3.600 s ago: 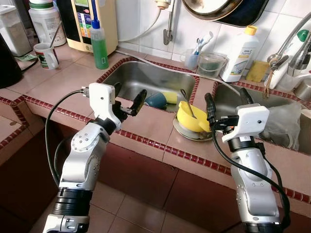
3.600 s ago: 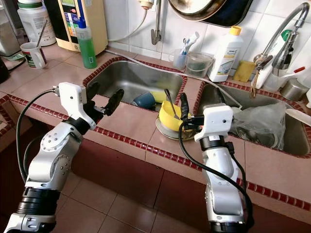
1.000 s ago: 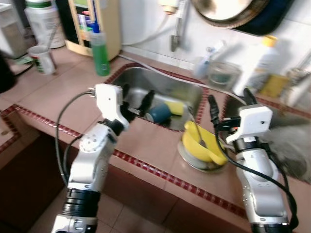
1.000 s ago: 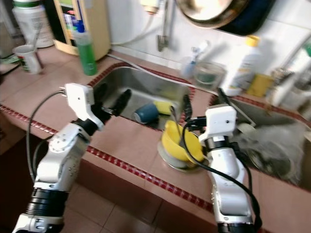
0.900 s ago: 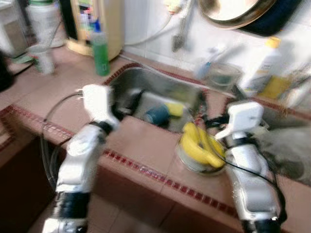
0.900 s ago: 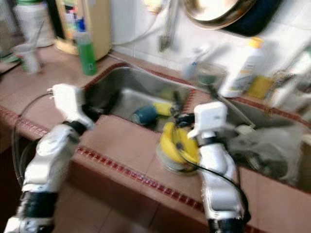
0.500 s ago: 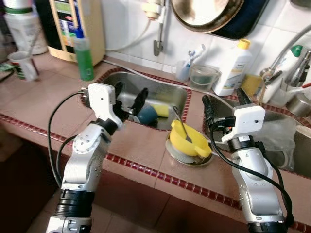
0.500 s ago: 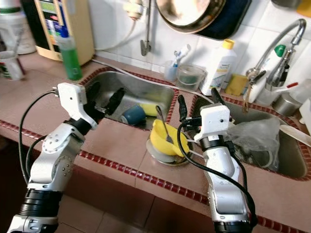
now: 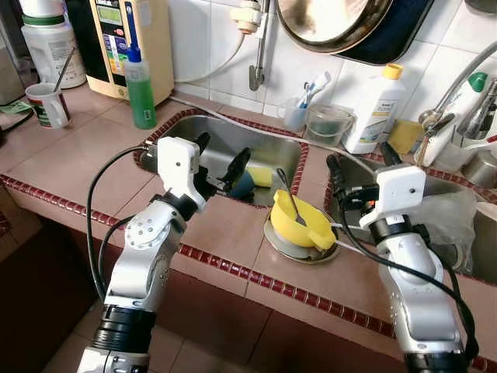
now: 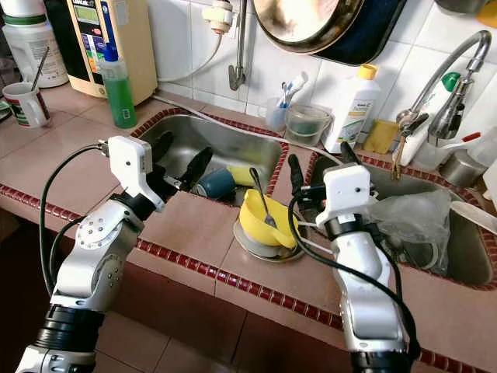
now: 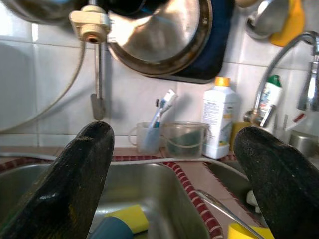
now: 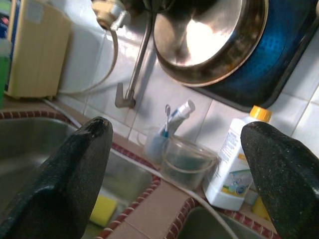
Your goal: Kitchen organization
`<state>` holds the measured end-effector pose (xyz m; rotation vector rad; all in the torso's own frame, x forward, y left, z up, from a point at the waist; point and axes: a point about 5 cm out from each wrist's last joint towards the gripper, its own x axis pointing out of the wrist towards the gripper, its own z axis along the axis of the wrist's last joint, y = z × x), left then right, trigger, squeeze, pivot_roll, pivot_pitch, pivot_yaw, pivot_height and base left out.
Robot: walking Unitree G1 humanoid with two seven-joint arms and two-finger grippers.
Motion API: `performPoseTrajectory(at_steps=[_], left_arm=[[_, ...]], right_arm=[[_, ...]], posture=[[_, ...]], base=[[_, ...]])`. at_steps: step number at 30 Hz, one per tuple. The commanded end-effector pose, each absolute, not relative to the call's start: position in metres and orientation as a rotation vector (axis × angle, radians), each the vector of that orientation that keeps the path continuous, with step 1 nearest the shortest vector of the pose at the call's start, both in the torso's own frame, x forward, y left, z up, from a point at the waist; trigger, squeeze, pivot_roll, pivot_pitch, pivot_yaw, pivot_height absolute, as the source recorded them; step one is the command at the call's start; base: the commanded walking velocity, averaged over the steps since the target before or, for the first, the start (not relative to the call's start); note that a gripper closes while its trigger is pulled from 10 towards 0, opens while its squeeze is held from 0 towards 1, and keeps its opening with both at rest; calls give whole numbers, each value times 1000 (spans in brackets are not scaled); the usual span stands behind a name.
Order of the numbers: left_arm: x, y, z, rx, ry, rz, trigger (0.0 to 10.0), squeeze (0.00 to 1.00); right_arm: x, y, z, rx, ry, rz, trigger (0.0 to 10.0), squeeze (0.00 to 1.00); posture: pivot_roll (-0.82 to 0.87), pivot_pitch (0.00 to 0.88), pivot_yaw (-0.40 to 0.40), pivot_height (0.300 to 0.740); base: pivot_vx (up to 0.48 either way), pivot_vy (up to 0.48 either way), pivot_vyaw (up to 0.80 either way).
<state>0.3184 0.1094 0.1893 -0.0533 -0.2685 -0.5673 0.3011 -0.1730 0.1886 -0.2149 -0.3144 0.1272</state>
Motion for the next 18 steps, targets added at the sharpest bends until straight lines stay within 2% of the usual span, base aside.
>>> performPoseTrajectory(at_steps=[1, 10, 18], left_arm=[[314, 103, 193, -40, -271, -627, 10000, 0], [296, 87, 194, 85, -270, -810, 10000, 0], [270, 68, 190, 146, -255, -1000, 10000, 0]], right_arm=[[304, -180, 194, -203, -296, 107, 10000, 0], [312, -187, 215, -158, -260, 189, 10000, 0], [325, -198, 208, -137, -57, 282, 10000, 0]], posture=[[-3, 0, -71, 740], [0, 0, -74, 740], [1, 0, -75, 740]], base=[[0, 0, 0], [0, 0, 0], [0, 0, 0]])
